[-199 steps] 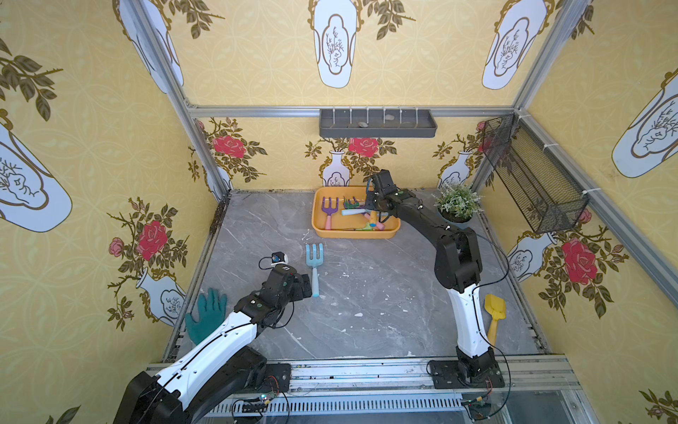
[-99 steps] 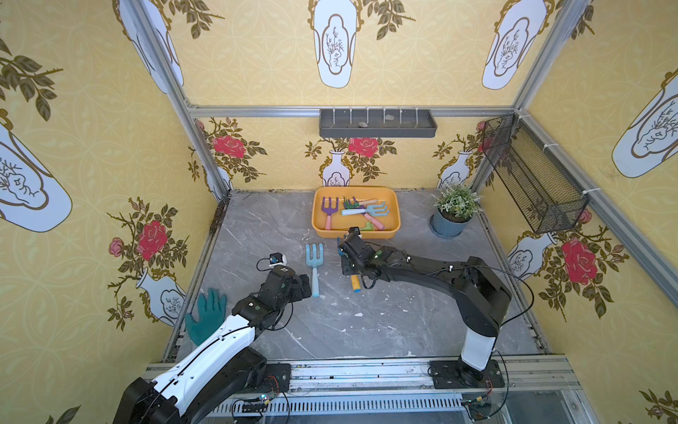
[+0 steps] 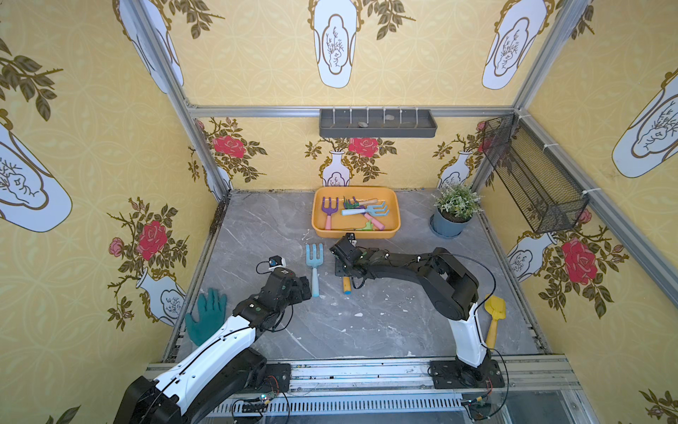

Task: Take the hand rake out of the storage box
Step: Place the rake at the center of the board.

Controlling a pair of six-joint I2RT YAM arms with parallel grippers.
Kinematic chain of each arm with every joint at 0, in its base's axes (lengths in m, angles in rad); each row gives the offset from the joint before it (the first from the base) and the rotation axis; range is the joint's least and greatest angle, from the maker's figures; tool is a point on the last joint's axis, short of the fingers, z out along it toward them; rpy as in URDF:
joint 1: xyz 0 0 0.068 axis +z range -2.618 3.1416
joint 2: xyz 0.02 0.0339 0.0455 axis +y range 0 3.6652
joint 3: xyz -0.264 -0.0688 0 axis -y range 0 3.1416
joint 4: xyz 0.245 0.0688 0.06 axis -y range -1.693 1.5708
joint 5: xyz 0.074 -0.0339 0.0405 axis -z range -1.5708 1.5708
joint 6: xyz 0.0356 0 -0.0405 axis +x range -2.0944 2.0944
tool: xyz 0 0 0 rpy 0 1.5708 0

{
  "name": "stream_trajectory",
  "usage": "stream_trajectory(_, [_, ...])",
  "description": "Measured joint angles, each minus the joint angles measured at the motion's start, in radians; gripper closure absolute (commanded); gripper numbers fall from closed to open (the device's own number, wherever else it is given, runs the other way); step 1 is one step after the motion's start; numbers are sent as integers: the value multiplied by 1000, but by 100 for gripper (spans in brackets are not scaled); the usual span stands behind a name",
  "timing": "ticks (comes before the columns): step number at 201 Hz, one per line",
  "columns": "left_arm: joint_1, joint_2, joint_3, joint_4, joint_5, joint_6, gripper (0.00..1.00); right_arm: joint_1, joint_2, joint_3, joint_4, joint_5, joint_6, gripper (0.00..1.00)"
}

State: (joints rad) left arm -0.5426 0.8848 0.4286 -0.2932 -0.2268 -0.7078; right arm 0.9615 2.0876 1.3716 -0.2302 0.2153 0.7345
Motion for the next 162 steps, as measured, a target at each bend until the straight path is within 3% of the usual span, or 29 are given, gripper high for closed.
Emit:
stream_trajectory(40, [0,28,-6,9,18,0,0,6,21,19,23,3,6,89])
stream_trajectory(82, [0,61,-6,15,26,0,0,16,29,32,32,-20,8,55])
stream_trajectory(113, [0,61,-7,16,26,0,0,14,6,5,46,-35,5,55])
stream_trajectory(162, [0,51,-11,16,38,-8,0,17,-31,-42,47,-88,-3,65])
